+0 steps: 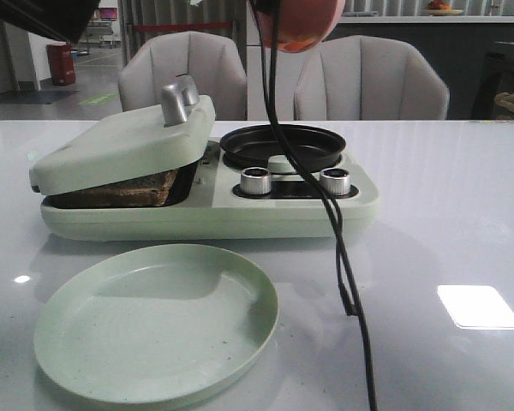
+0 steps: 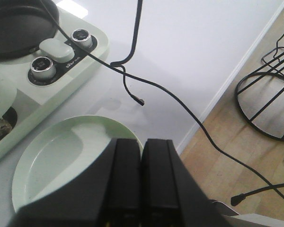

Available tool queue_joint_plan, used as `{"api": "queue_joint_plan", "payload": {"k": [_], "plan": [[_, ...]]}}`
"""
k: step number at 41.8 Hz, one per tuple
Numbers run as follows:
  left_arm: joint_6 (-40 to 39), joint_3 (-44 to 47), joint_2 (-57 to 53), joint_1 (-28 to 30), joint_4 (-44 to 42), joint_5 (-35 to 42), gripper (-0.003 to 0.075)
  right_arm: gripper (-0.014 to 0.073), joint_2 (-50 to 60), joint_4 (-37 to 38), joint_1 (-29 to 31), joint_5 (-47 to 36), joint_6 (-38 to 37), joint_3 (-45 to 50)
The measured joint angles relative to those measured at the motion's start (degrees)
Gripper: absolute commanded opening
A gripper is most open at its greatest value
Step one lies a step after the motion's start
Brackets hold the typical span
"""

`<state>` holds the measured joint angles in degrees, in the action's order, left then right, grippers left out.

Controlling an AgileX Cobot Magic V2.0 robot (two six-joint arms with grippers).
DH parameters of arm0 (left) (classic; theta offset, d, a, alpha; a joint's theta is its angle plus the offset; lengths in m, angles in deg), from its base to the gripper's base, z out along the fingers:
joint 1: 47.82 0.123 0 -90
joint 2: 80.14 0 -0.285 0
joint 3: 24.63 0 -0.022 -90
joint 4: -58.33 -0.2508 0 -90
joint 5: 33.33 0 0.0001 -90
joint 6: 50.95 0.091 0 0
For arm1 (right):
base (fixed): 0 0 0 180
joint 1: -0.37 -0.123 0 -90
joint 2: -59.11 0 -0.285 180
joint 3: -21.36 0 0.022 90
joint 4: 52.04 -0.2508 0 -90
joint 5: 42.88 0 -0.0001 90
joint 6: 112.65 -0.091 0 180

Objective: Make breakfast with bread and shrimp
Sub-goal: 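Tilt the pink bowl over the frying pan to pour the shrimp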

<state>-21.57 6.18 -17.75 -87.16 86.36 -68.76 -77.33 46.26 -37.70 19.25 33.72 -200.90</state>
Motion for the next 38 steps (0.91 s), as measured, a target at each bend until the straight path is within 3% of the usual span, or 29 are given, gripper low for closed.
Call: {"api": "queue_joint_plan", "payload": {"k": [38], "plan": [[0.0, 0.0, 0.0, 0.0, 0.0, 0.0, 0.0101, 0.0043, 0.2, -0.2, -0.2, 1.1, 4.6, -1.2]]}}
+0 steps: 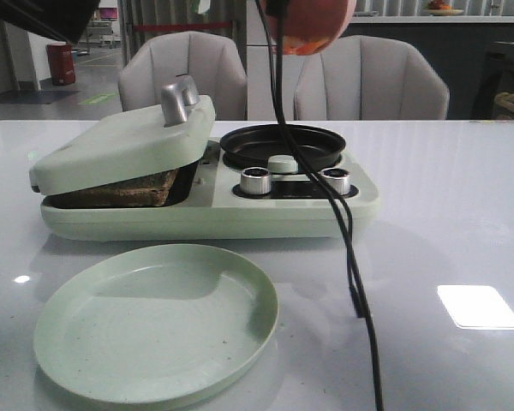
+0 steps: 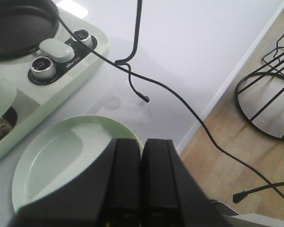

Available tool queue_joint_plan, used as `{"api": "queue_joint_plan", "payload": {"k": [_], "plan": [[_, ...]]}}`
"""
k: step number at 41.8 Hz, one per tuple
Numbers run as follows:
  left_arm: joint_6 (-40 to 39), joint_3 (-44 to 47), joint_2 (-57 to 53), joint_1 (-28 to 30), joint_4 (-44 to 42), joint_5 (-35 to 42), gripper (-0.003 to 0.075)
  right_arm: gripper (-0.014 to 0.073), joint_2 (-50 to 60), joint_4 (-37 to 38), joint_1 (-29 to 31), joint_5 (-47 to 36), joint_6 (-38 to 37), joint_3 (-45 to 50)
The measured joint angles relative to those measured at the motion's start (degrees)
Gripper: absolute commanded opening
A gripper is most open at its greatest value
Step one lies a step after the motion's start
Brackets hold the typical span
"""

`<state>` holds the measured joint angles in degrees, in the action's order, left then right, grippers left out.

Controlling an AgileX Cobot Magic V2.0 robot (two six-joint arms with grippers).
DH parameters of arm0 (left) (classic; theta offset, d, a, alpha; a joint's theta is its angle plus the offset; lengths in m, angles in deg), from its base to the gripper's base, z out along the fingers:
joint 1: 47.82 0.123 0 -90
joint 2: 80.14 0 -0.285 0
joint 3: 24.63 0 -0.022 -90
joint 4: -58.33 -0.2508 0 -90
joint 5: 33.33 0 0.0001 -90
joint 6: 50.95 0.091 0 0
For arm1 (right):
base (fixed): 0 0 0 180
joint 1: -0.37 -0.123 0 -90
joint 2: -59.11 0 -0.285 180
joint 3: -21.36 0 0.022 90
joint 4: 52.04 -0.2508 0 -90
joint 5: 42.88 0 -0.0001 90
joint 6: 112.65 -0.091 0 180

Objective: Make breakfast with bread and shrimp
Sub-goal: 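Tilt the pink bowl over the frying pan to pour the shrimp, then carry the empty pink bowl back and set it on the table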

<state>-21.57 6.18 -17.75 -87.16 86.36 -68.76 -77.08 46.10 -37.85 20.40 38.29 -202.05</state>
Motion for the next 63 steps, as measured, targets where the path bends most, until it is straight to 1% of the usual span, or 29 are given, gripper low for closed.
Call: {"api": "queue_joint_plan", "payload": {"k": [5, 12, 33, 38, 42, 46, 48, 50, 51, 53, 54, 56, 59, 63], "plan": [[0.0, 0.0, 0.0, 0.0, 0.0, 0.2, 0.0102, 0.0043, 0.5, 0.3, -0.1, -0.3, 0.2, -0.9], [0.0, 0.0, 0.0, 0.0, 0.0, 1.3, 0.0102, 0.0043, 0.2, 0.0, -0.1, -1.6, 2.6, -1.3], [0.0, 0.0, 0.0, 0.0, 0.0, 1.5, 0.0102, 0.0043, 0.2, 0.3, -0.3, -2.1, 2.8, -7.7], [0.0, 0.0, 0.0, 0.0, 0.0, 1.5, 0.0101, 0.0043, 0.3, 0.3, -0.3, -1.2, 2.8, -8.1], [0.0, 0.0, 0.0, 0.0, 0.0, 1.5, 0.0102, 0.0043, 0.4, -1.3, -0.3, 1.6, 2.8, -8.1], [0.0, 0.0, 0.0, 0.0, -1.0, 1.6, 0.0102, 0.0043, 2.4, -9.5, -0.1, 4.7, 3.9, -8.1], [0.0, 0.0, 0.0, 0.0, -1.4, 1.6, 0.0102, 0.0043, 4.4, -16.5, 0.3, 5.5, 5.0, -7.9], [0.0, 0.0, 0.0, 0.0, -1.7, 1.6, 0.0101, 0.0043, 7.0, -25.4, 1.2, 5.9, 6.0, -7.3], [0.0, 0.0, 0.0, 0.0, -1.9, 1.6, 0.0101, 0.0043, 8.3, -27.7, 1.7, 6.3, 6.4, -7.0], [0.0, 0.0, 0.0, 0.0, -2.0, 1.6, 0.0101, 0.0043, 11.3, -36.1, 3.1, 6.7, 7.0, -5.5], [0.0, 0.0, 0.0, 0.0, -2.2, 1.6, 0.0101, 0.0043, 12.6, -37.9, 3.7, 6.9, 7.3, -5.0], [0.0, 0.0, 0.0, 0.0, -2.2, 1.6, 0.0102, 0.0043, 15.6, -44.2, 5.5, 7.0, 7.4, -2.1], [0.0, 0.0, 0.0, 0.0, -2.3, 1.6, 0.0101, 0.0043, 19.7, -49.5, 8.0, 6.7, 7.5, 3.2], [0.0, 0.0, 0.0, 0.0, -2.3, 1.6, 0.0101, 0.0043, 25.0, -53.8, 10.9, 5.3, 7.6, 12.4]]}}
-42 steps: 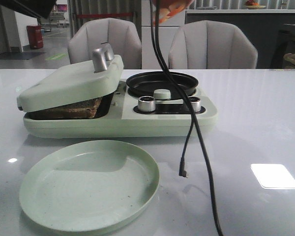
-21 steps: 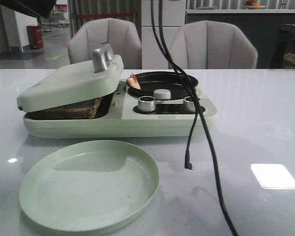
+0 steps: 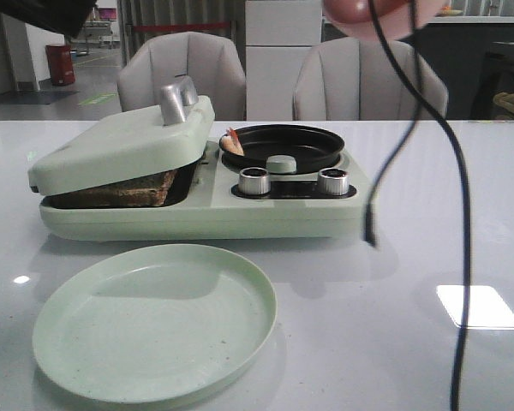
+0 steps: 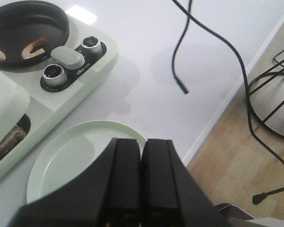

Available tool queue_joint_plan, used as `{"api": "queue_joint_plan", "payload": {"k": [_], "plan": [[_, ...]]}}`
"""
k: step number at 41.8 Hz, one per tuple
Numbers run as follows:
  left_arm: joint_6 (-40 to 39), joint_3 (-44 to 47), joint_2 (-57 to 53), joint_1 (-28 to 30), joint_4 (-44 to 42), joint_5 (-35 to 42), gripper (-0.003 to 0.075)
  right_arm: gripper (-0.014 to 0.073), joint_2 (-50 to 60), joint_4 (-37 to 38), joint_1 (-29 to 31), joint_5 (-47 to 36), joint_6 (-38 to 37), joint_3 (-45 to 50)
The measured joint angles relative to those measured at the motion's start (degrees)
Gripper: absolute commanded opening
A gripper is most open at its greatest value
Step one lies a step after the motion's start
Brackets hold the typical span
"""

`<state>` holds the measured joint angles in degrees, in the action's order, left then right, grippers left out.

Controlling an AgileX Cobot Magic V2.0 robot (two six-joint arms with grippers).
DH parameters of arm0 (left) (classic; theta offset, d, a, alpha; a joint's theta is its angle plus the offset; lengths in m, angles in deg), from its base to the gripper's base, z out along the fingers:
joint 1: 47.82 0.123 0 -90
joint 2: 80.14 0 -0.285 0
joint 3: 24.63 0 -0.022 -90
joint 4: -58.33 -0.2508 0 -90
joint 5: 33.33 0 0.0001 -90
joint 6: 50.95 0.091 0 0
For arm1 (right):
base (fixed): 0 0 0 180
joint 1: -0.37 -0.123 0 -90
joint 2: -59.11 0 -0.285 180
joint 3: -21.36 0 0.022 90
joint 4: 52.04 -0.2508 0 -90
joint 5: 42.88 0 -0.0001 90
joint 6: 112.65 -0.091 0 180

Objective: Make breakfast with bread and shrimp
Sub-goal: 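Carry the empty pink bowl back and set it on the table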

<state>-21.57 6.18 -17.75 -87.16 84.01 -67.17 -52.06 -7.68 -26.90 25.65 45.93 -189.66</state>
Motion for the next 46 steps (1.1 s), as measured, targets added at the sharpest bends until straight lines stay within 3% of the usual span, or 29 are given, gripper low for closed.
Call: {"api": "queue_joint_plan", "payload": {"k": [7, 12, 19, 29, 37, 41, 46], "plan": [[0.0, 0.0, 0.0, 0.0, 0.0, 0.0, 0.0102, 0.0043, 9.5, -8.9, 4.4, -6.3, 0.0, 18.7], [0.0, 0.0, 0.0, 0.0, 0.0, 0.0, 0.0101, 0.0043, 16.7, -17.2, 10.9, -12.7, 1.0, 31.5], [0.0, 0.0, 0.0, 0.0, 0.0, -0.9, 0.0101, 0.0043, 21.6, -30.5, 21.5, -20.2, 9.2, 45.4], [0.0, 0.0, 0.0, 0.0, 0.4, -1.6, 0.0101, 0.0043, 20.9, -49.2, 31.8, -30.7, 23.3, 56.7], [0.0, 0.0, 0.0, 0.0, 1.0, -1.6, 0.0101, 0.0054, 17.0, -52.8, 32.9, -38.4, 25.6, 57.8], [0.0, 0.0, 0.0, 0.0, 1.0, -1.6, 0.0102, 0.0133, 13.9, -53.2, 32.9, -41.1, 25.7, 57.8], [0.0, 0.0, 0.0, 0.0, 1.0, -1.6, 0.0102, 0.0354, 11.8, -53.3, 32.9, -42.0, 25.7, 57.8]]}}
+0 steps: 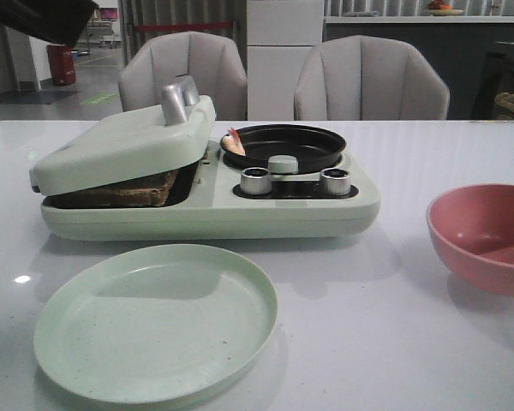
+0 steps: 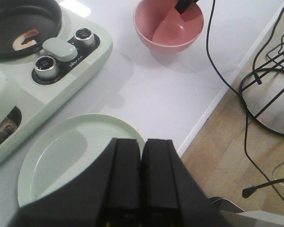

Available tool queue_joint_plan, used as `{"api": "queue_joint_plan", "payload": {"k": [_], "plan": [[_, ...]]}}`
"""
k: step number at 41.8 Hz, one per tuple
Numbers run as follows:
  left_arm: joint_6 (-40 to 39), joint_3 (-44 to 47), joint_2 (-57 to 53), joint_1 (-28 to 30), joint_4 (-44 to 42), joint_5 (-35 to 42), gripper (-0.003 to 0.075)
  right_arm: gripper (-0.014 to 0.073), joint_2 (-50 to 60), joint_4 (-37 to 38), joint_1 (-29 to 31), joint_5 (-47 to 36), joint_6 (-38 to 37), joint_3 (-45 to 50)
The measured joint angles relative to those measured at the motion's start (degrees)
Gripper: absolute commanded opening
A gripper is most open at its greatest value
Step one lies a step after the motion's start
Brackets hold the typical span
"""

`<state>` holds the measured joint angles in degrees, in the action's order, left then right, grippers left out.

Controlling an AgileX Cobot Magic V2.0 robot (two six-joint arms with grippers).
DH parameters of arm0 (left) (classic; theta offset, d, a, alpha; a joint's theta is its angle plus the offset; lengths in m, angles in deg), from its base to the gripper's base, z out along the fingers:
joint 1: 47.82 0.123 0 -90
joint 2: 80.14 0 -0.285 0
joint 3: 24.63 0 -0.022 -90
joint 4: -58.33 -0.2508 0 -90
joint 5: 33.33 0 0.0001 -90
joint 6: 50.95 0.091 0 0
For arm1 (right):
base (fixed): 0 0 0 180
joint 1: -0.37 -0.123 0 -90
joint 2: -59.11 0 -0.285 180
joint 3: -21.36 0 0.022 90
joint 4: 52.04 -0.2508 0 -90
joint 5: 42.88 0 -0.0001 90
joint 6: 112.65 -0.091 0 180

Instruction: Make breakfast with bread and shrimp

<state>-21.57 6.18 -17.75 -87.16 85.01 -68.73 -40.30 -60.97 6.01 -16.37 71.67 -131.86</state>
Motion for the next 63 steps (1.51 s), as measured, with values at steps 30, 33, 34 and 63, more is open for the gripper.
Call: {"api": "queue_joint_plan", "payload": {"k": [30, 33, 34, 63], "plan": [[0.0, 0.0, 0.0, 0.0, 0.0, 0.0, 0.0101, 0.0463, 27.9, 3.3, -19.4, 10.7, 0.2, 0.0], [0.0, 0.0, 0.0, 0.0, 0.0, 0.0, 0.0102, 0.0463, 30.1, 3.3, -23.5, 14.4, 0.2, 0.0], [0.0, 0.0, 0.0, 0.0, 0.0, 0.0, 0.0101, 0.0463, 30.7, 3.3, -25.0, 15.7, 0.2, 0.1], [-2.8, 0.0, 0.0, 0.0, -1.6, 0.6, 0.0102, 0.0305, 53.9, 10.1, -29.8, 25.3, -10.7, 12.0]]}}
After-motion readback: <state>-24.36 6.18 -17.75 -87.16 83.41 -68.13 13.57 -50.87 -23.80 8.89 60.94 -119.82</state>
